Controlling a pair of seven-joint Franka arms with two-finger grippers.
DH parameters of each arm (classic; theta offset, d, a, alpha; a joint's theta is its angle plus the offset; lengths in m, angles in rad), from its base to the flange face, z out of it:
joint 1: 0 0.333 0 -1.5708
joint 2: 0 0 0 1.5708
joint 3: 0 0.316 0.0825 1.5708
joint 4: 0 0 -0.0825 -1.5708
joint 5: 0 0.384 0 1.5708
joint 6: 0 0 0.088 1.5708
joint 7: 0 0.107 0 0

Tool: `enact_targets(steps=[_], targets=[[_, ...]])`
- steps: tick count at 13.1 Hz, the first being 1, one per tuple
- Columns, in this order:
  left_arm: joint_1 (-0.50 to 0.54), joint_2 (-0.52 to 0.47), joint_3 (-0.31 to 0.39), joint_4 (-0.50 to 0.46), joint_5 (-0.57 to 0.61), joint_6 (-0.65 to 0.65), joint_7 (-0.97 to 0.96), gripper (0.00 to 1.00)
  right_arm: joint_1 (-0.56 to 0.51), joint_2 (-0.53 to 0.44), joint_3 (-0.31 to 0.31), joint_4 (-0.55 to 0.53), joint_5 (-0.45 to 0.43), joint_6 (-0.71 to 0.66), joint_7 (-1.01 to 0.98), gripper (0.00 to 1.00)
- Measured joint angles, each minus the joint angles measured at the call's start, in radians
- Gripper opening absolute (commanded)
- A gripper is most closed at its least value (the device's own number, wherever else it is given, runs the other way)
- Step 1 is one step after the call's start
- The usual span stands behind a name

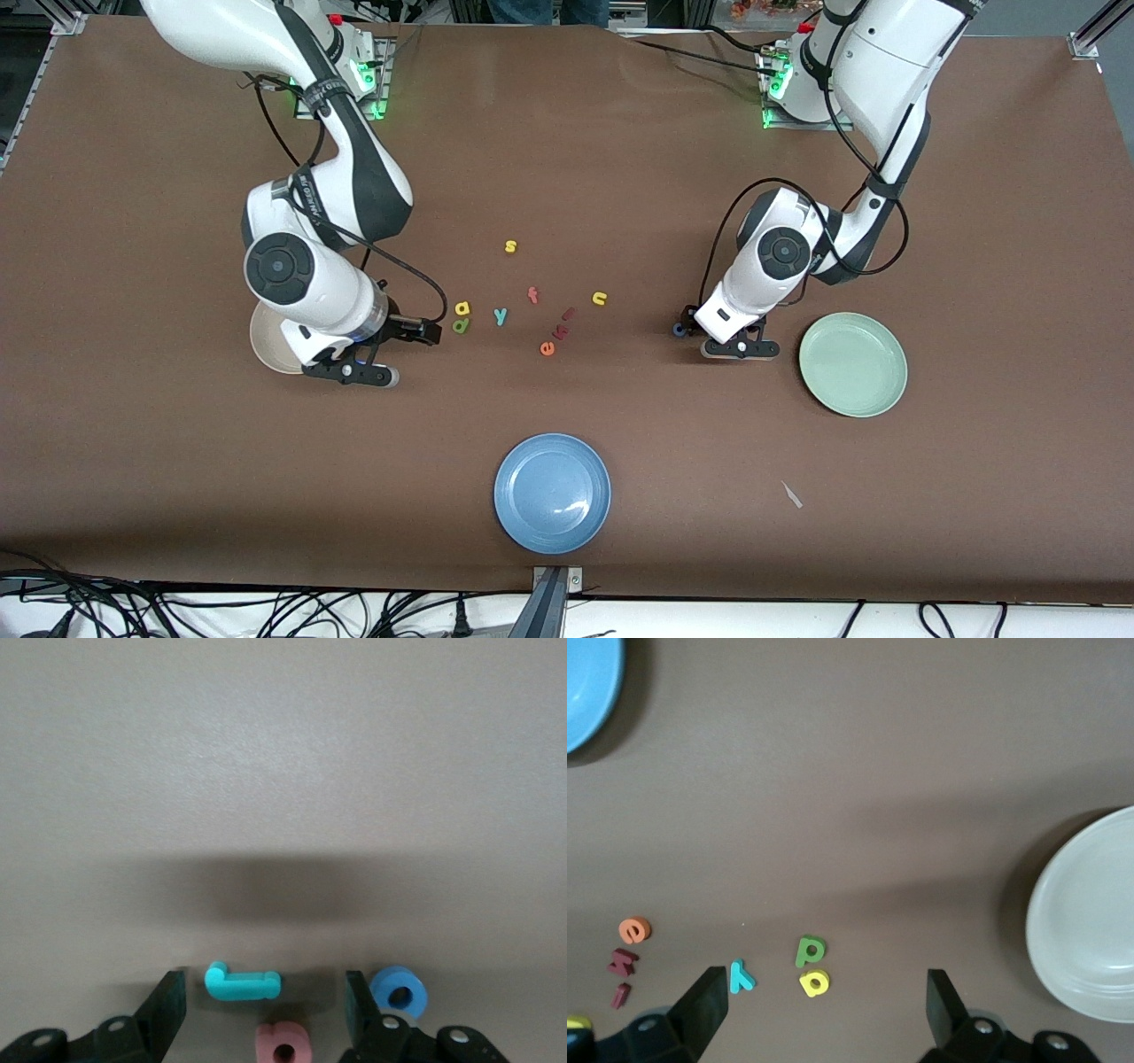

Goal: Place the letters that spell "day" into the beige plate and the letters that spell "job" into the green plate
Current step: 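Grasp the cyan letter with the left gripper while the right gripper lowers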

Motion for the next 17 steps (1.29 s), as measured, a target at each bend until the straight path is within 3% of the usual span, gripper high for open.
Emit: enact_targets(steps=[5, 11, 17], targets=[[0.000, 0.000, 0.004, -0.003, 0.014, 0.000, -0.009, 0.55, 0.009, 0.044, 0.051, -0.074, 0.000, 0.130, 0.111, 0.99], [0.000, -0.003, 0.010, -0.004, 0.015, 0.000, -0.021, 0.13, 0.012, 0.052, 0.080, -0.196, -0.027, 0.277, 0.188, 0.99], [0.002, -0.003, 0.013, 0.013, 0.015, -0.008, -0.027, 0.08, 0.012, 0.091, 0.123, -0.236, -0.132, 0.371, 0.326, 0.99]])
